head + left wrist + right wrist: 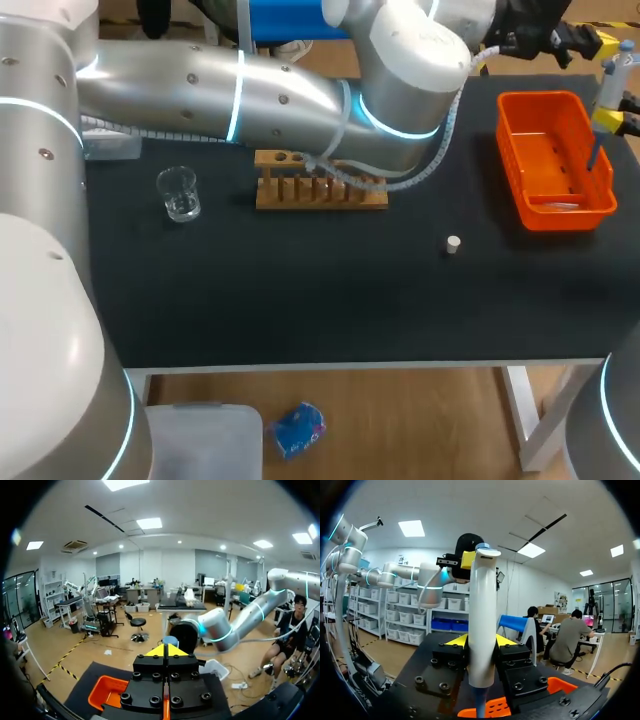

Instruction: Invert the test tube, pick up the pipette, mount the tip to pipette, aspirate from beaker and dispense into the tube, eject the tip, return the pipette, and cap with the stopper.

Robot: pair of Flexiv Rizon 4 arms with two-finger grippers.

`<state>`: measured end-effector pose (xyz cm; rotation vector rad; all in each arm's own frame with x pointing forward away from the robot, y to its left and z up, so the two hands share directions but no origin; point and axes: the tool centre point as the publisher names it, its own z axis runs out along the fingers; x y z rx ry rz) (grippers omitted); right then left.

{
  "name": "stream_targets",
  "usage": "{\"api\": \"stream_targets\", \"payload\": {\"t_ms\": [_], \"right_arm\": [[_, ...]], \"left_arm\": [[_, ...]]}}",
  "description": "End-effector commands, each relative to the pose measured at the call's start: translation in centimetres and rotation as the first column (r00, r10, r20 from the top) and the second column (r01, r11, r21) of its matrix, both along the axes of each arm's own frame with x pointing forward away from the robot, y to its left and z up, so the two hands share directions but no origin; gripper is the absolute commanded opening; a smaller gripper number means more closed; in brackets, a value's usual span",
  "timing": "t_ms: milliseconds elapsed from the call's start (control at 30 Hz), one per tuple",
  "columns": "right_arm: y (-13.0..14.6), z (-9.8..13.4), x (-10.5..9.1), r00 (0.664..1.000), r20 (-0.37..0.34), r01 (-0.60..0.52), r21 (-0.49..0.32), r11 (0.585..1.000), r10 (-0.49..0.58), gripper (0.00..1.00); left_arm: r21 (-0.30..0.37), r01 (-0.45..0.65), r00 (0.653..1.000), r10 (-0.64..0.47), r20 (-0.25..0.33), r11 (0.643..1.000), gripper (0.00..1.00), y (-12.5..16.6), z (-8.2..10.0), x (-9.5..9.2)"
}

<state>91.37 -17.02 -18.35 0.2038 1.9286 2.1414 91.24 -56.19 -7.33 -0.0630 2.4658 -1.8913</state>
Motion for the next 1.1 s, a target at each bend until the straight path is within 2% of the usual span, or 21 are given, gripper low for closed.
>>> {"api": "stream_targets", "payload": {"t_ms": [33,100,133,167,200,400,600,833,933,1000,1100], "right_arm": [[0.0,0.1,-0.1,1.0,-0.001,0.001,-0.002,1.0,-0.001,0.0],[0.0,0.1,-0.1,1.0,-0.001,0.001,-0.002,1.0,-0.001,0.0],[0.0,0.1,-0.1,1.0,-0.001,0.001,-0.002,1.0,-0.001,0.0],[0.0,0.1,-0.1,1.0,-0.001,0.001,-0.002,1.0,-0.001,0.0],[0.0,0.1,-0.1,1.0,-0.001,0.001,-0.002,1.0,-0.001,0.0],[0.0,0.1,-0.1,1.0,-0.001,0.001,-0.002,1.0,-0.001,0.0],[0.0,0.1,-0.1,1.0,-0.001,0.001,-0.002,1.0,-0.001,0.0],[0.0,0.1,-0.1,1.0,-0.001,0.001,-0.002,1.0,-0.001,0.0],[0.0,0.1,-0.1,1.0,-0.001,0.001,-0.002,1.0,-0.001,0.0],[0.0,0.1,-0.1,1.0,-0.001,0.001,-0.002,1.0,-0.001,0.0],[0.0,0.1,-0.1,1.0,-0.001,0.001,-0.002,1.0,-0.001,0.0]], "left_arm": [[0.098,0.03,1.0,-0.029,-0.012,0.995,0.0,1.1,1.9,0.3],[0.118,0.029,1.0,-0.028,-0.011,0.993,0.0,1.5,2.4,0.3],[0.119,0.028,1.0,-0.027,-0.01,0.993,0.15,1.8,2.6,0.2],[0.122,0.027,1.0,-0.025,-0.012,0.992,0.76,2.0,2.8,0.2],[0.129,0.025,1.0,-0.024,-0.013,0.991,1.0,2.3,3.0,0.1],[0.155,0.072,0.997,-0.07,-0.018,0.985,1.0,3.4,3.5,-0.8],[0.164,0.096,0.995,-0.095,-0.012,0.982,1.0,6.0,2.7,-3.2],[0.145,0.014,0.998,-0.005,-0.065,0.989,1.0,9.2,-0.1,-6.4],[0.12,-0.036,0.995,0.047,-0.092,0.992,1.0,10.3,-1.6,-7.6],[0.078,-0.069,0.991,0.077,-0.107,0.995,1.0,11.1,-3.0,-8.3],[0.043,-0.112,0.98,0.117,-0.163,0.993,1.0,11.7,-5.0,-9.0]]}}
